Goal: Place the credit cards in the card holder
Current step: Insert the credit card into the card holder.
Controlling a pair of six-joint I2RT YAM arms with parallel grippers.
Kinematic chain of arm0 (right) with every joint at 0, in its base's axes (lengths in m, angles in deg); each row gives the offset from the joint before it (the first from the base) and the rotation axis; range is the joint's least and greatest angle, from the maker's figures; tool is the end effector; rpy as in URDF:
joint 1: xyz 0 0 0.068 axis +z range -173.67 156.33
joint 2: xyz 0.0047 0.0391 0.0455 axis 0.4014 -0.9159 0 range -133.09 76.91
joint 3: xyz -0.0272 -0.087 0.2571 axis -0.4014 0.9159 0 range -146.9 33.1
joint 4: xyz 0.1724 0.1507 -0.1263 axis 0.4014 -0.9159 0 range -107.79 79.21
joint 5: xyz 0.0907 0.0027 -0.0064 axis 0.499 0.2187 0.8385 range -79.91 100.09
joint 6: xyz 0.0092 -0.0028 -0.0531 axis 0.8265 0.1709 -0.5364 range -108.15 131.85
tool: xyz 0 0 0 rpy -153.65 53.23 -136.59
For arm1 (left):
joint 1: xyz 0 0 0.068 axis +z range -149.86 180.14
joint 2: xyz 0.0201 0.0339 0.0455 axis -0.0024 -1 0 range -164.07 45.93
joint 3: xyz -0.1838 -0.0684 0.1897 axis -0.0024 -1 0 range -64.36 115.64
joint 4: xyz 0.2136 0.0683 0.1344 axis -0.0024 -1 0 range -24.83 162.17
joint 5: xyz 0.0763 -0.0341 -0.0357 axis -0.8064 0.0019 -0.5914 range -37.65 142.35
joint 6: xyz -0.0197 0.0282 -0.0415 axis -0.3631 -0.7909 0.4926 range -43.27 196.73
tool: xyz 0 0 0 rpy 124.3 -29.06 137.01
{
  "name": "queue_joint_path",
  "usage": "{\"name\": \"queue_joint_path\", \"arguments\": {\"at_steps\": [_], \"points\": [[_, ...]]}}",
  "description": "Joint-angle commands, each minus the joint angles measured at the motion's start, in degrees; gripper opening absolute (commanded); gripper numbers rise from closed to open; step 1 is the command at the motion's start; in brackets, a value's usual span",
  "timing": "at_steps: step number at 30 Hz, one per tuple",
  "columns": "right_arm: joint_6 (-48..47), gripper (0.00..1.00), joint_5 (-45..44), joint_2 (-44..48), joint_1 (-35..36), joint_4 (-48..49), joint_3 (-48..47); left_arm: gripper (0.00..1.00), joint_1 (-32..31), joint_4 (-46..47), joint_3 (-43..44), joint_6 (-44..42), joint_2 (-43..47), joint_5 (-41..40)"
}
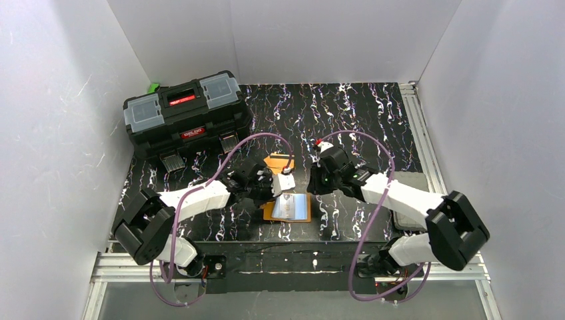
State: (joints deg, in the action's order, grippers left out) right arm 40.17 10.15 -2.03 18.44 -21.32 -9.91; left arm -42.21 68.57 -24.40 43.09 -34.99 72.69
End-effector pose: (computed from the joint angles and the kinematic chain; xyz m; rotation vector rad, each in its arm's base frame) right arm 0.2065 0.1868 0.1979 -0.2960 2.4438 0.5679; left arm 0.1980 -0.1972 0.1837 1.5744 1.7308 -0.4914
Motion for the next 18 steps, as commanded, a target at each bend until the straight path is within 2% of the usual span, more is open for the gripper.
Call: {"name": "queue_joint_path", "arguments": {"at_steps": [1, 6, 13, 15, 18], "points": [[1.4, 0.31, 2.6, 5.7, 0.7, 0.7, -0.8, 0.00, -0.5, 2.5, -0.3, 8.9, 1.4, 5.0], [0.6, 0.43, 4.2, 5.0, 5.7, 1.2, 1.5, 0.00, -0.6, 6.5, -3.5, 10.8, 3.1, 4.4], [1.0, 0.44, 2.7, 3.3, 7.6, 0.7, 2.5, 0.00, -2.7, 10.9, -4.2, 12.7, -0.6, 5.2], [0.7, 0.44, 3.9, 2.4, 7.6, 1.5, 2.9, 0.00, -3.1, 9.1, -2.6, 12.5, -1.1, 3.9], [0.8, 0.43, 5.6, 0.4, 7.6, 3.0, 2.7, 0.00, -3.1, 1.1, 0.7, 9.8, 0.6, -0.5]]}}
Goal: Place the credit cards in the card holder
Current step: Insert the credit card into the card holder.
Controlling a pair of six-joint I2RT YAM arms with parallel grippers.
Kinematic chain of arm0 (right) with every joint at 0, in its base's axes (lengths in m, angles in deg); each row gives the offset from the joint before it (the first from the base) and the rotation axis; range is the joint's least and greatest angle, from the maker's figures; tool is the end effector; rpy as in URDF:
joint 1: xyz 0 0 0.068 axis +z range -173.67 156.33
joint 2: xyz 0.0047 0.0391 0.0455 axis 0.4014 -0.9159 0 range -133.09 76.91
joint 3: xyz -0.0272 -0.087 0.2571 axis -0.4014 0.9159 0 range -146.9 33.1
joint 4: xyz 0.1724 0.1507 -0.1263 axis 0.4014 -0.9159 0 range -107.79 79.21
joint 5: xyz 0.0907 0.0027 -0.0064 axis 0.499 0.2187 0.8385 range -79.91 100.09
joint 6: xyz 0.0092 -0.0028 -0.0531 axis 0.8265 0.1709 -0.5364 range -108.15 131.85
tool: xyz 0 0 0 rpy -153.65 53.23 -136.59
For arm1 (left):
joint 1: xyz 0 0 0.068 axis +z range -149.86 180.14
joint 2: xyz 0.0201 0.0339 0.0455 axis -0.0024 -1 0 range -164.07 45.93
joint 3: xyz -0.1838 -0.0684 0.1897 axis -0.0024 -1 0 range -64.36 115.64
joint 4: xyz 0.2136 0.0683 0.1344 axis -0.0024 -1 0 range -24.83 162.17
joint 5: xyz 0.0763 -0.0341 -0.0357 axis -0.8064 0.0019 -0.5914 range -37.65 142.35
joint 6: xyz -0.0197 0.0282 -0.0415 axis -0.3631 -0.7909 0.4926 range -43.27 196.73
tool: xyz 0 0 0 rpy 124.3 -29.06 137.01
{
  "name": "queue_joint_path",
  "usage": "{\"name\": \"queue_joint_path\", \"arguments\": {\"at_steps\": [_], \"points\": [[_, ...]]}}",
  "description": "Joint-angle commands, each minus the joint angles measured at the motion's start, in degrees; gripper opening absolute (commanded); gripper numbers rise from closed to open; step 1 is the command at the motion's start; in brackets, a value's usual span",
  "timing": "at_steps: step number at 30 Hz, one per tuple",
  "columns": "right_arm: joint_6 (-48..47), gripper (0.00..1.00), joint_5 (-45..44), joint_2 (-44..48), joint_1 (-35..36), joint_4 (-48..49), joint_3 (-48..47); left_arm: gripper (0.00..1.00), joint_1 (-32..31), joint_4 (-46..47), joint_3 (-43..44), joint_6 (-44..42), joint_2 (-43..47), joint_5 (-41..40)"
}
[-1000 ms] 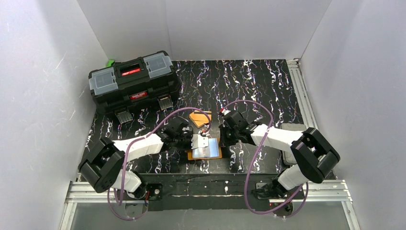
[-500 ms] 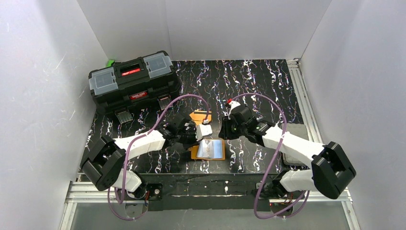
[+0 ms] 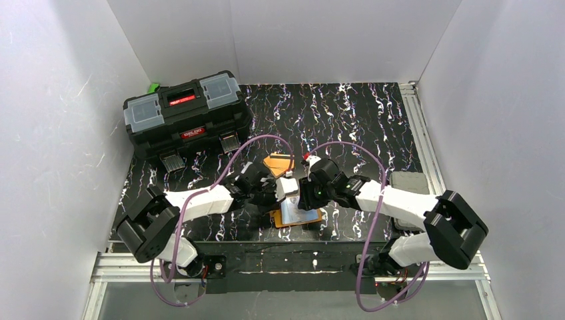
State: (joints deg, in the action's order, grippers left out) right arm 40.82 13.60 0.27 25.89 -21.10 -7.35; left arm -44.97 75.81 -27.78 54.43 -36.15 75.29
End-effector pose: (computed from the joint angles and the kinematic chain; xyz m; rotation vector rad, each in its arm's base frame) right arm 0.1719 0.2051 0.1946 -0.4775 2.4576 0.6915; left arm 0.1861 -0.2065 0.1711 1.4569 1.8066 -0.6638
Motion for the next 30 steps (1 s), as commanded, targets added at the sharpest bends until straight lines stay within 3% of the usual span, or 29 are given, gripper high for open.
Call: {"name": "queue_joint_path", "arguments": {"at_steps": [1, 6, 10, 15, 21, 30], "points": [[0.0, 0.42, 2.5, -2.6, 0.1, 3.2, -0.2, 0.00, -0.3, -8.6, 4.7, -2.7, 2.7, -4.6], [0.0, 0.41, 3.8, -5.6, 0.1, 4.8, -0.5, 0.00, 0.2, -14.5, 4.6, -7.1, 10.3, -9.3], [0.0, 0.41, 4.0, -6.8, 0.1, 5.0, -0.6, 0.00, 0.1, -15.7, 4.2, -6.8, 13.7, -3.7], [0.0, 0.40, 4.2, -4.0, 0.0, 5.2, -0.2, 0.00, -0.5, -12.5, 1.9, -10.3, 10.9, 5.6], [-0.1, 0.39, 4.4, 0.6, -1.4, 3.4, 0.2, 0.00, -0.8, -10.5, 0.1, -19.7, 6.6, 3.5], [0.1, 0.39, 7.2, -0.9, -4.6, 3.0, 1.8, 0.00, -0.9, -10.9, -1.5, -17.0, 9.8, 2.7]]}}
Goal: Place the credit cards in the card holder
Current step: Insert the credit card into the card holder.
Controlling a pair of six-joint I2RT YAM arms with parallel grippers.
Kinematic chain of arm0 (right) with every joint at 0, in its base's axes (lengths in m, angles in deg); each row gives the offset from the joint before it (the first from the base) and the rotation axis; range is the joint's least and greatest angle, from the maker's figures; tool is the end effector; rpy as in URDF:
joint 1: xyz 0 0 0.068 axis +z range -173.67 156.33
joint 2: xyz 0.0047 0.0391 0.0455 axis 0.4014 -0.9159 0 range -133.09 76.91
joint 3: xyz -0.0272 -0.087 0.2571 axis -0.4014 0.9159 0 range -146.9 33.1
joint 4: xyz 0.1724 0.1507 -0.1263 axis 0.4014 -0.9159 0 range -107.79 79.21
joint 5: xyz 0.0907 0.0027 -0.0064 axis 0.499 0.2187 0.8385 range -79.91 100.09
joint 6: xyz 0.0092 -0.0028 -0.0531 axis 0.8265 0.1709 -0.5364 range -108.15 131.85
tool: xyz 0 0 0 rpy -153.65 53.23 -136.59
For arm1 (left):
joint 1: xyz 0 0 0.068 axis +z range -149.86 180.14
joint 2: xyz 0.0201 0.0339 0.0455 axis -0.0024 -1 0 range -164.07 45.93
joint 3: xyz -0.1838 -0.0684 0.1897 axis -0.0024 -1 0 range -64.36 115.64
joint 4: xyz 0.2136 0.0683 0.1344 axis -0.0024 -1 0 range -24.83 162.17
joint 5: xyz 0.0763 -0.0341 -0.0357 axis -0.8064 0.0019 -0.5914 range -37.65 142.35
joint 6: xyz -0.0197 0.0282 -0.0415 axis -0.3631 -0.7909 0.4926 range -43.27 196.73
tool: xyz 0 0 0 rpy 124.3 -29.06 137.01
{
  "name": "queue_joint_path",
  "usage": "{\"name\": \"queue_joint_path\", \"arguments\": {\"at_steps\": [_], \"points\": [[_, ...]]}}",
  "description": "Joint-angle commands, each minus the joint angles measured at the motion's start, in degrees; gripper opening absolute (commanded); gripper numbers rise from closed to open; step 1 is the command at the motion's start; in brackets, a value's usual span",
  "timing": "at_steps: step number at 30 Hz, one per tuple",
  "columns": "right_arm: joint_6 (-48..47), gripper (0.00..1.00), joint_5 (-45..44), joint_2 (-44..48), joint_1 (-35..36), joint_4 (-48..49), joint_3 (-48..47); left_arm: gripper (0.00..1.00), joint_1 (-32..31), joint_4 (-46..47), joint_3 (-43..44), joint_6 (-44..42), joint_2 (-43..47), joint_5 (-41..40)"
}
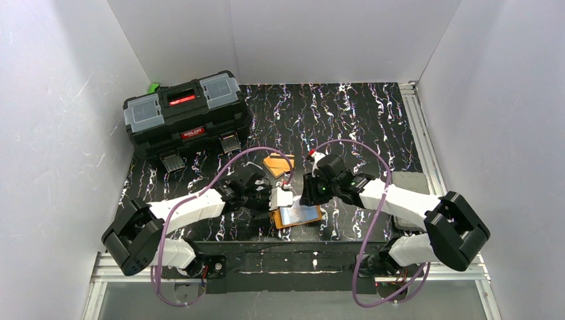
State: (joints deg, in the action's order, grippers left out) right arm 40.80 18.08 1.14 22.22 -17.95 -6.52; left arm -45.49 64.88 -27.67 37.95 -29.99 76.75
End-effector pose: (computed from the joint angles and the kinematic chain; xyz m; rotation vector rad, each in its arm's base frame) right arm 0.1829 0.1958 0.1983 -0.4360 2.4240 0.7822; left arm 0.1690 -0.1938 0.1840 1.7304 1.6062 -0.5636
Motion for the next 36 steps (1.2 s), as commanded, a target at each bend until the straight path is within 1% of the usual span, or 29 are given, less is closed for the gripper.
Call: {"name": "queue_joint_path", "arguments": {"at_steps": [1, 6, 11, 15, 18, 19, 21, 22, 26, 29, 36], "points": [[0.0, 0.39, 3.1, -2.6, -1.0, 0.1, 0.6, 0.00, -0.4, -0.2, -2.0, -0.7, 4.1, 0.6], [-0.1, 0.40, 6.1, -5.5, -1.0, 2.1, -0.5, 0.00, -1.1, -2.0, -3.1, -2.1, 5.3, -0.9], [0.3, 0.40, 6.7, -7.4, -1.0, 3.1, -0.5, 0.00, -3.3, -1.3, -1.5, -3.6, 1.0, -4.4], [0.6, 0.40, 6.5, -7.3, -1.0, 3.6, 0.1, 0.00, -4.0, -0.9, -0.3, -3.5, -0.9, -5.2], [0.2, 0.40, 6.5, -7.0, -1.4, 3.3, 0.1, 0.00, -4.8, 2.1, -1.1, -3.2, -1.2, -6.7], [0.0, 0.40, 6.5, -7.0, -1.6, 3.2, 0.1, 0.00, -4.8, 4.1, -1.7, -2.7, -0.9, -6.1], [0.0, 0.40, 6.8, -6.7, -1.9, 3.3, 0.0, 0.00, -4.9, 12.3, -4.4, -2.1, -0.2, -4.5], [-0.1, 0.40, 6.7, -6.6, -2.0, 3.2, 0.0, 0.00, -4.8, 14.6, -5.2, -1.4, -0.5, -3.6], [-0.1, 0.40, 6.6, -6.2, -2.2, 3.4, 0.9, 0.00, -4.8, 15.7, -4.5, 4.5, -3.7, -5.7], [0.1, 0.40, 6.8, -6.1, -2.3, 3.8, 1.7, 0.00, -4.9, 19.3, -7.2, 5.2, -3.0, -5.6], [1.0, 0.40, 8.8, -6.7, -2.4, 5.8, 1.7, 0.00, -5.5, 20.1, -8.5, 5.2, -3.6, -5.2]]}}
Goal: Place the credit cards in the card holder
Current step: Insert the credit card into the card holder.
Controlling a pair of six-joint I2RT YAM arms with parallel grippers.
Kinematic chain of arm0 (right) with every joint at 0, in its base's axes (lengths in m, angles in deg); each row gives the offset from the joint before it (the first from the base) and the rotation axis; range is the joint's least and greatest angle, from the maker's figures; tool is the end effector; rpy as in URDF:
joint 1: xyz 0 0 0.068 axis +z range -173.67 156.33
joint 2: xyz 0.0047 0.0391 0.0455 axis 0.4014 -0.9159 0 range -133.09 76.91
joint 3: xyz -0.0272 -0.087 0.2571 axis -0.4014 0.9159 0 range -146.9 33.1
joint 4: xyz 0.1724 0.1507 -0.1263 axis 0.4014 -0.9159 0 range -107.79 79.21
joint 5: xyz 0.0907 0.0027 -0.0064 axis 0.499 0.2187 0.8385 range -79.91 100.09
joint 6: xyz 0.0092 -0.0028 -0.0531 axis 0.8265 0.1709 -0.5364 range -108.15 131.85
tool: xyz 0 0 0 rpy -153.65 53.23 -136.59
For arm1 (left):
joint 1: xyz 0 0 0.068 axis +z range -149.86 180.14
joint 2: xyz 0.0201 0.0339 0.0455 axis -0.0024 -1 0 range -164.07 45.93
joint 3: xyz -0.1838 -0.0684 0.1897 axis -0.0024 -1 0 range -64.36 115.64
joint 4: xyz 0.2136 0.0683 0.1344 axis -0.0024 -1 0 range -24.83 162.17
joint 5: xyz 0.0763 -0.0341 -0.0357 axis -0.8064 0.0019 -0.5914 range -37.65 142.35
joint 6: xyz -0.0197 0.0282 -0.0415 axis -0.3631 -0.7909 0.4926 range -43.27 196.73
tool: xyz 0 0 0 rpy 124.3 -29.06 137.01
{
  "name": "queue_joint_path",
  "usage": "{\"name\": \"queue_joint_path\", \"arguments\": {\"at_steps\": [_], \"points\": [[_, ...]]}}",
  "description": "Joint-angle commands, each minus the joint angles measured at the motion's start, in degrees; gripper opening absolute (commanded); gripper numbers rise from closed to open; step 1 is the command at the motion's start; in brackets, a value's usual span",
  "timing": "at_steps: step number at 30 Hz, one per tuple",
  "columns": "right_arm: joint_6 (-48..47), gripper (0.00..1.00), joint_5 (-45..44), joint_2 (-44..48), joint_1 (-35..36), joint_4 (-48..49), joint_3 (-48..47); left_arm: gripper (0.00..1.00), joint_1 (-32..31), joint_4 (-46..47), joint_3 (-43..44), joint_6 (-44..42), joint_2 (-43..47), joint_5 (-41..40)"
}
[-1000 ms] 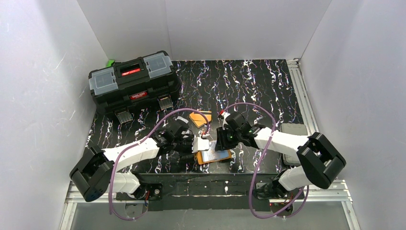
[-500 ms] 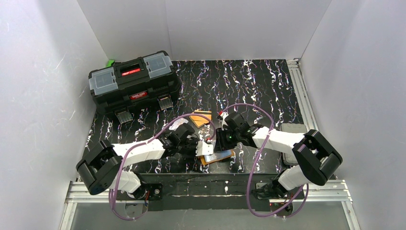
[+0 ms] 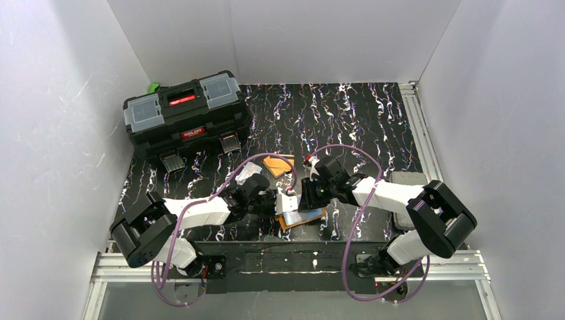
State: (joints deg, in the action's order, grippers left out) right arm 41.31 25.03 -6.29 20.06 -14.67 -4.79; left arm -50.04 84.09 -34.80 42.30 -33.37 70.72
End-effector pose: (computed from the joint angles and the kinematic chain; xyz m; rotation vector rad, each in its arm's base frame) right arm 0.1920 0.1964 0.1615 -0.4472 2.5550 0.8473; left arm 0.1580 -0.2071 0.1587 1.6331 1.5319 -0.5072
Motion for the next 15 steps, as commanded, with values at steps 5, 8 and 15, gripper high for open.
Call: {"name": "queue_joint_path", "arguments": {"at_steps": [5, 8, 15], "points": [[1.3, 0.40, 4.3, -1.1, -0.1, 4.2, -1.2, 0.00, -1.6, 0.6, -2.1, -0.2, 0.5, 1.5], [1.8, 0.39, 5.1, -1.9, -0.1, 5.7, -1.2, 0.00, -1.7, 0.4, -2.5, -0.7, 1.1, 2.0], [1.2, 0.39, 5.6, 0.0, -0.3, 4.5, -1.1, 0.00, -2.2, 0.9, -3.7, -1.5, 2.3, 2.5]]}}
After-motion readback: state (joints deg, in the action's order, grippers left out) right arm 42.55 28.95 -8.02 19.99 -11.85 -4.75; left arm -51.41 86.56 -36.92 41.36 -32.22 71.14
